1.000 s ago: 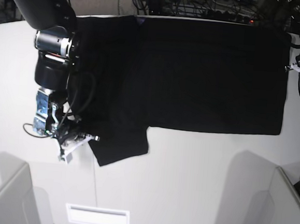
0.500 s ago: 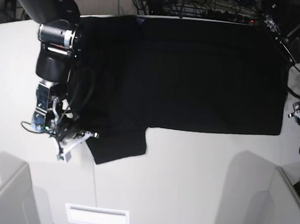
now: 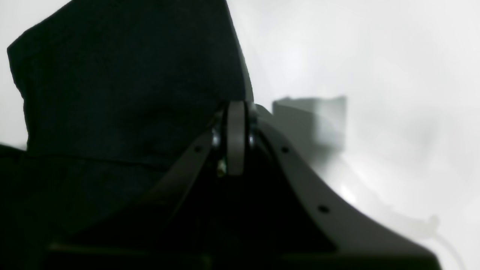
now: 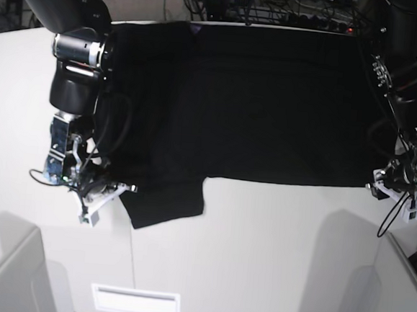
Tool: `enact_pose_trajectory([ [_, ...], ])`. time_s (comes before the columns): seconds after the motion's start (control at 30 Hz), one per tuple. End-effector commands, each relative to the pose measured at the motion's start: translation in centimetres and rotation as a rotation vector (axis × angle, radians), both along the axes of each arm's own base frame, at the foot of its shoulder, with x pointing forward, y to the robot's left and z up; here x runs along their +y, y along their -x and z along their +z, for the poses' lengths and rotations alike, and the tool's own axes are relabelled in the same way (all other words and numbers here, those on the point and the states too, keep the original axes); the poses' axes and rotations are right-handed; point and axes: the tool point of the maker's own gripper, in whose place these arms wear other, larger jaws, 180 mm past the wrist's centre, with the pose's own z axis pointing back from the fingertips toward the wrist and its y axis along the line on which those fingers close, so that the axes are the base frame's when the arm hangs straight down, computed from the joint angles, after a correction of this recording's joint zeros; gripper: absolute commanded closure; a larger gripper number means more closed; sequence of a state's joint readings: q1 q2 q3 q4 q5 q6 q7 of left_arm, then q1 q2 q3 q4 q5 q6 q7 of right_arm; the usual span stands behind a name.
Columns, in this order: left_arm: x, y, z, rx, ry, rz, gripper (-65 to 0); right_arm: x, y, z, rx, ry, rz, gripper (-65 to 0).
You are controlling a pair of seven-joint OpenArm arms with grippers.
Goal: Fold the T-shirt properly
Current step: 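Move the left gripper to the opposite hem corner and grasp, then lift both corners and fold them over onto the held shirt edge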
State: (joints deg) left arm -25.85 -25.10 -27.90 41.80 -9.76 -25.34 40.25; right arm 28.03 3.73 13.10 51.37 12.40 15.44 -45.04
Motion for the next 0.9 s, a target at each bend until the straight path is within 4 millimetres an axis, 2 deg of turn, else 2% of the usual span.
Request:
enact_pose_trajectory([
  [0.0,0.9,-0.5,1.2,-0.011,-0.015,0.005,-35.2,-0.4,-2.0,2.3,-0.072,-0.001,-0.007,0.0],
  [0.2,0.6,0.1,0.5,0.006,-0.008,0.003,-34.9,-0.4,-2.0,2.3,-0.072,-0.001,-0.007,0.0],
  [0.27,0.6,0.5,0.0,0.019,-0.008,0.002,-31.4,-0.4,-2.0,2.3,-0.072,-0.001,-0.007,0.0],
  [0.33,0.5,0.7,-0.2,0.022,-0.007,0.002,-21.9,-0.4,-2.1,2.4,-0.075,-0.001,-0.008,0.0],
  [0.43,0.5,0.7,-0.2,0.022,-0.007,0.002,-2.8,-0.4,-2.1,2.4,-0.078,-0.001,-0.009,0.0],
  [0.47,0.5,0.7,-0.2,0.021,-0.008,0.002,0.0,-0.4,-2.1,2.4,-0.079,-0.001,-0.009,0.0],
  [0.57,0.5,0.3,0.3,0.01,-0.009,0.001,0.0,-0.4,-2.3,2.7,-0.088,0.001,-0.01,0.0],
  [0.63,0.6,0.0,0.7,0.0,-0.007,0.002,0.0,-0.6,-2.8,3.6,-0.127,0.008,-0.013,0.0],
  [0.83,0.9,-0.8,3.8,0.004,-0.056,-0.034,0.0,-1.2,-3.2,5.7,-0.202,0.036,-0.016,0.0],
  [0.87,1.0,-0.4,3.9,0.011,-0.067,-0.035,0.0,-1.4,-3.0,5.8,-0.208,0.041,-0.017,0.0],
])
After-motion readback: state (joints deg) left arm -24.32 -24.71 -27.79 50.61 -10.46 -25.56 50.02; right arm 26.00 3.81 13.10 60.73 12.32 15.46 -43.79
